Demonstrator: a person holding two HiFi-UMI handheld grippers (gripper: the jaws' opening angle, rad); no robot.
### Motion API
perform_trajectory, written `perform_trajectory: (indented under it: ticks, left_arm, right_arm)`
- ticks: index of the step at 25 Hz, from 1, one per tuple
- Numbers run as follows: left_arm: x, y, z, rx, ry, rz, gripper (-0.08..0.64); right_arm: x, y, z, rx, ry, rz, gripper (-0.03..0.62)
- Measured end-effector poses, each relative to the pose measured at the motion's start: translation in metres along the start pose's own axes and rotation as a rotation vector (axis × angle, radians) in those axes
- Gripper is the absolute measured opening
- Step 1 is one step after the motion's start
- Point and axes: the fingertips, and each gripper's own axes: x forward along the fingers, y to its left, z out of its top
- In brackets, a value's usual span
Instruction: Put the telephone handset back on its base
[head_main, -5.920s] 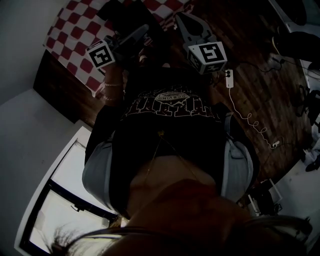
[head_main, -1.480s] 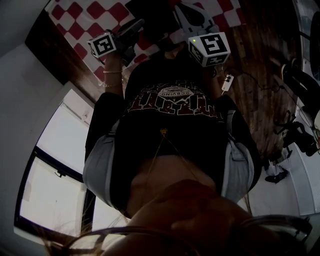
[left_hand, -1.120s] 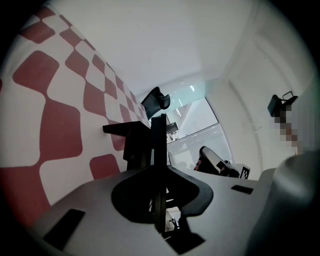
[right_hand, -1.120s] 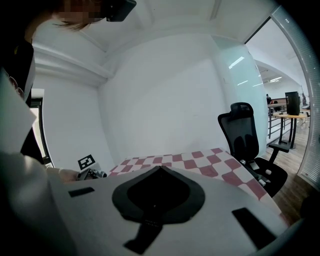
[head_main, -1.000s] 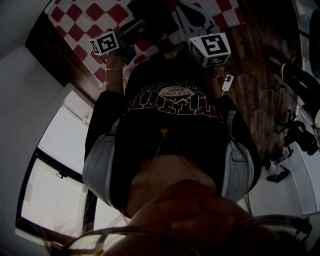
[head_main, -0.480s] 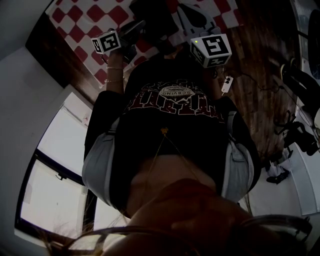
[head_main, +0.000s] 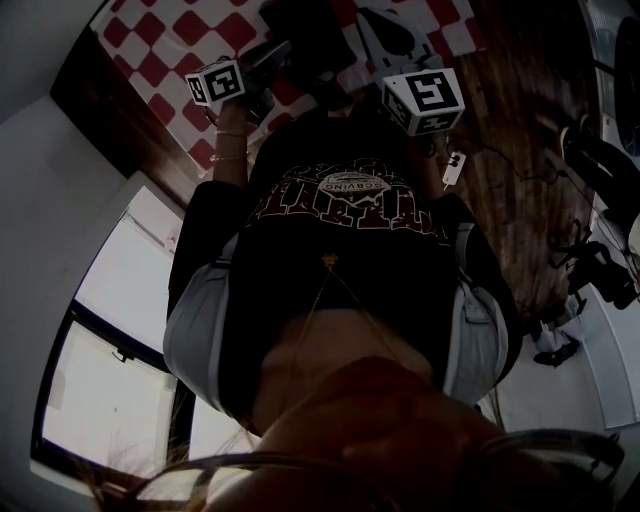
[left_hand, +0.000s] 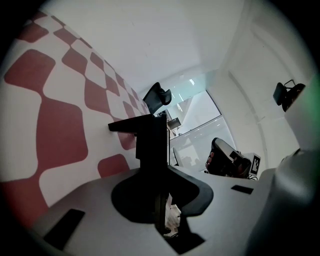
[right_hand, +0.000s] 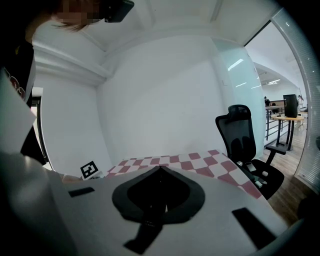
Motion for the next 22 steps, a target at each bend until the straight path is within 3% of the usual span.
perform_trajectory:
  ticks: [14, 22]
  left_arm:
    - [0.001, 0.006, 0.000, 0.005, 0.008, 0.020, 0.081]
    - [-0.002, 0.014, -0.001, 0.011, 0.008, 0.124, 0.132]
  right_arm:
    - [-0.002, -0.001, 0.001, -0.003, 0.002, 0.008, 0.020]
    - [0.000, 0.008, 0.001, -0.010, 0.004, 0.019, 0.020]
